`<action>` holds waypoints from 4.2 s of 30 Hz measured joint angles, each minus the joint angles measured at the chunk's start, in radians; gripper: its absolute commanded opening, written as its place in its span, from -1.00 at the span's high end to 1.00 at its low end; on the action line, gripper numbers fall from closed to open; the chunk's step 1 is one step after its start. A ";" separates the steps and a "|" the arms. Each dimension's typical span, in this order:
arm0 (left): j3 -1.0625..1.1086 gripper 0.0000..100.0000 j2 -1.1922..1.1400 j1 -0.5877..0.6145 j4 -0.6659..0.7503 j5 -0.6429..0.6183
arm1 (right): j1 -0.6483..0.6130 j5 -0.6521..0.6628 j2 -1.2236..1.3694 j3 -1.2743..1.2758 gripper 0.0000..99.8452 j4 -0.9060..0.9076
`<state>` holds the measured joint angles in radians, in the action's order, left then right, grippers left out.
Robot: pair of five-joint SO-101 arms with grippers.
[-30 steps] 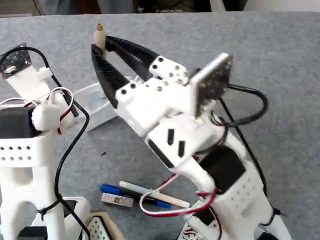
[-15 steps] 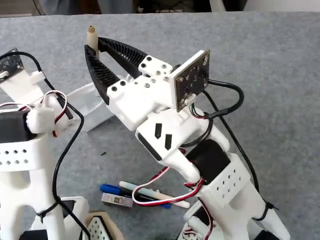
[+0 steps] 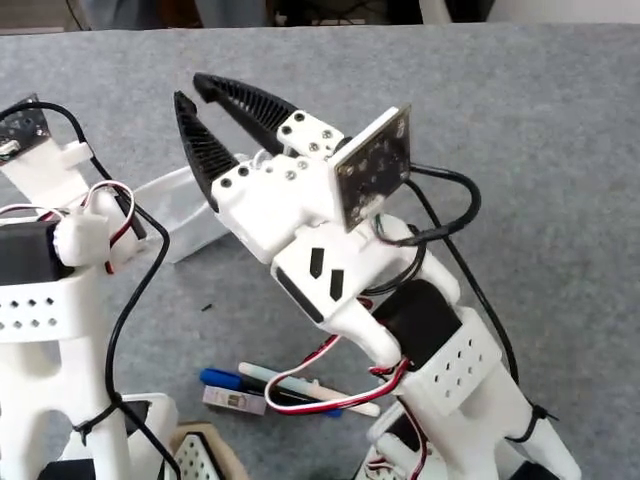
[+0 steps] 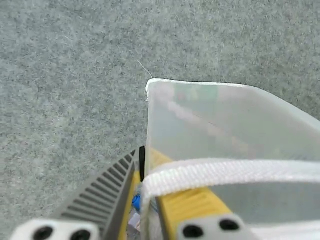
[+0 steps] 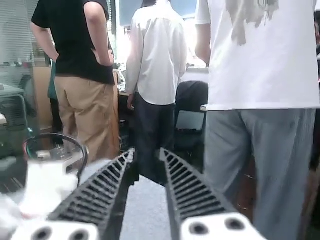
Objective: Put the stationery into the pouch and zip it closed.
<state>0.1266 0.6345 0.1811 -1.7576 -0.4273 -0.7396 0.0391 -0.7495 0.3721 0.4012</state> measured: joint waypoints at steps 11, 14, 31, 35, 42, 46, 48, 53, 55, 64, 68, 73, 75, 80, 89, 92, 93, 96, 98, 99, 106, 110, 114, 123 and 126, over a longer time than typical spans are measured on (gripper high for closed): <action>-0.003 0.94 0.002 0.021 0.000 0.000 | 0.005 0.064 -0.077 0.043 0.90 0.146; -0.003 0.94 0.002 0.055 0.000 -0.002 | 0.037 0.066 -0.155 0.032 0.90 0.345; -0.002 0.94 0.000 0.130 0.000 -0.002 | -0.008 0.068 0.149 0.402 0.90 0.772; -0.002 0.94 0.000 0.132 0.000 -0.002 | -0.097 0.068 0.267 0.404 0.83 0.772; -0.002 0.94 0.000 0.132 0.000 -0.002 | -0.203 0.068 0.410 0.404 0.69 0.822; -0.002 0.94 0.000 0.132 0.000 -0.002 | -0.224 0.068 0.460 0.404 0.69 0.830; -0.002 0.94 0.000 0.132 0.000 -0.002 | -0.252 0.068 0.477 0.404 0.68 0.830; -0.002 0.94 0.000 0.132 0.000 -0.002 | -0.338 0.068 0.509 0.404 0.69 0.821; -0.002 0.94 0.000 0.132 0.000 -0.002 | -0.342 0.068 0.532 0.404 0.69 0.790; -0.002 0.94 0.000 0.132 0.000 -0.002 | -0.341 0.068 0.690 0.400 0.69 0.629; -0.002 0.94 0.000 0.132 0.000 -0.002 | -0.341 0.066 0.721 0.394 0.69 0.606; -0.002 0.94 0.000 0.132 0.000 -0.002 | -0.293 0.066 0.749 0.364 0.70 0.600; -0.002 0.94 0.000 0.132 0.000 -0.002 | -0.267 0.066 0.761 0.348 0.79 0.600; -0.002 0.94 0.000 0.132 0.000 -0.002 | -0.226 0.109 0.769 0.344 0.98 0.598; -0.002 0.94 0.000 0.132 0.000 -0.002 | -0.212 0.143 0.769 0.339 0.98 0.598; -0.002 0.94 0.000 0.132 0.000 -0.002 | -0.201 0.144 0.769 0.315 0.98 0.635; -0.002 0.94 0.000 0.132 0.000 -0.002 | -0.187 0.144 0.758 0.302 0.98 0.652; -0.002 0.94 0.000 0.132 0.000 -0.002 | -0.120 0.144 0.686 0.256 0.98 0.704; -0.002 0.94 0.000 0.132 0.000 -0.002 | -0.069 0.147 0.612 0.233 0.98 0.735; -0.002 0.94 0.000 0.132 0.000 -0.002 | -0.044 0.147 0.574 0.226 0.98 0.743; -0.002 0.94 0.000 0.132 0.000 -0.002 | 0.077 0.149 0.215 0.219 0.98 0.763; -0.002 0.94 0.000 0.132 0.000 -0.002 | 0.114 0.147 -0.046 0.160 0.98 0.760; -0.002 0.94 0.000 0.101 0.000 0.029 | 0.120 0.147 -0.229 0.049 0.98 0.672; 0.000 0.94 0.072 -0.064 -0.002 0.057 | 0.118 0.146 -0.210 -0.236 0.98 0.433; 0.000 0.94 0.074 -0.075 -0.002 0.057 | 0.118 0.095 -0.147 -0.302 0.98 0.374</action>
<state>0.1266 0.7081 0.1059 -1.7591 -0.3705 -0.6214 0.1343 -0.8968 0.0698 0.7756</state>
